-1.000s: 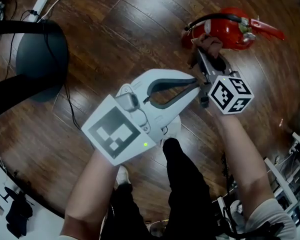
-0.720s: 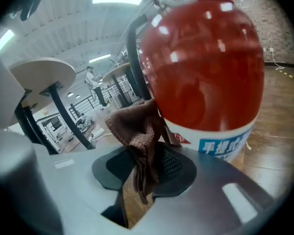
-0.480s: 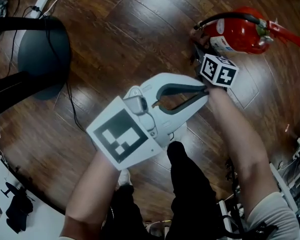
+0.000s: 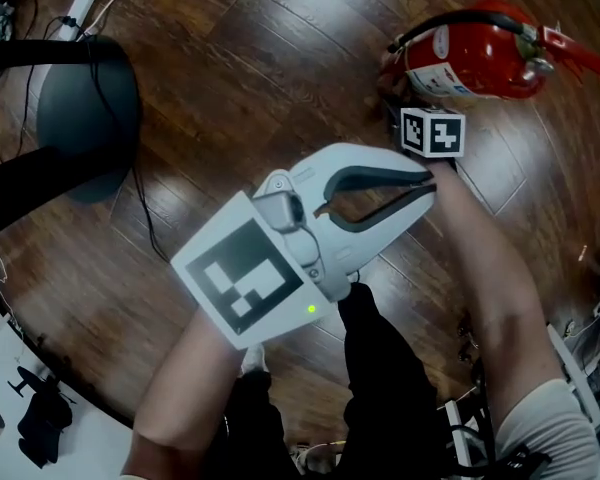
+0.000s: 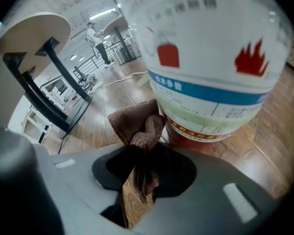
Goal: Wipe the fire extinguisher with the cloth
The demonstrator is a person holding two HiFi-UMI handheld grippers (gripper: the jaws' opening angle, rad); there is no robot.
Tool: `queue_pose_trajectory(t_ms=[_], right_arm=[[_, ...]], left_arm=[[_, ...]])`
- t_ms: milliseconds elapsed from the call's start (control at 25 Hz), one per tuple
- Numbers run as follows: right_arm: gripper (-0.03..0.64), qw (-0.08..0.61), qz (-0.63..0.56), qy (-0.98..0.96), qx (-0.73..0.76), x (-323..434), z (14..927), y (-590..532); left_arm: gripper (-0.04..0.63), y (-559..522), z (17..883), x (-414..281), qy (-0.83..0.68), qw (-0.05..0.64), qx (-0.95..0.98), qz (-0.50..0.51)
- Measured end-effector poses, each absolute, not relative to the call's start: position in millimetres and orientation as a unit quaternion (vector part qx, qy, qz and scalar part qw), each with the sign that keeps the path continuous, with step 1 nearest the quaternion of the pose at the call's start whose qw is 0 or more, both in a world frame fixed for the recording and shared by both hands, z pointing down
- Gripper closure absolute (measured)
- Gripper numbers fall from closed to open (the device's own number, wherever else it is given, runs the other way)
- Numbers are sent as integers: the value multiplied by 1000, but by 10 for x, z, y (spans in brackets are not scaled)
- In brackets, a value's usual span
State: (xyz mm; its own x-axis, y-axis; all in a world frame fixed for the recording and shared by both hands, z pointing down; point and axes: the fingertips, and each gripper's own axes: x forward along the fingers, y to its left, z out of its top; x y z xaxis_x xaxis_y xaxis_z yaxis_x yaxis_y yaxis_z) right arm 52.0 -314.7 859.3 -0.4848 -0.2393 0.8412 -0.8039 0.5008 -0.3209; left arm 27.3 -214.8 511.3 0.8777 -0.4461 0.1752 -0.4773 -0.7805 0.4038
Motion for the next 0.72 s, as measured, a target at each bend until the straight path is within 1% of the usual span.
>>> queue_pose_trajectory(t_ms=[200,360,480,560,720], right_arm=[[509,350,359,-806,316,499,7992,-2815],[509,313,339,-833,307,594,7107,-2328],[509,306,301,-851,304,820,6403,-1707],[509,292,289,-856,313,980,5703,-1093],[508,229,285,-857,364,1297,3751,391]], left_arm=[[575,-1972,4861,301,-242,221,944,34],[575,-1673,4435,331,-232,204,951,26],[575,-1288,4038,324,-225,189,956,25],[575,-872,3644,297,-210,171,962,25],[575,297,2492,159,-176,129,975,38]])
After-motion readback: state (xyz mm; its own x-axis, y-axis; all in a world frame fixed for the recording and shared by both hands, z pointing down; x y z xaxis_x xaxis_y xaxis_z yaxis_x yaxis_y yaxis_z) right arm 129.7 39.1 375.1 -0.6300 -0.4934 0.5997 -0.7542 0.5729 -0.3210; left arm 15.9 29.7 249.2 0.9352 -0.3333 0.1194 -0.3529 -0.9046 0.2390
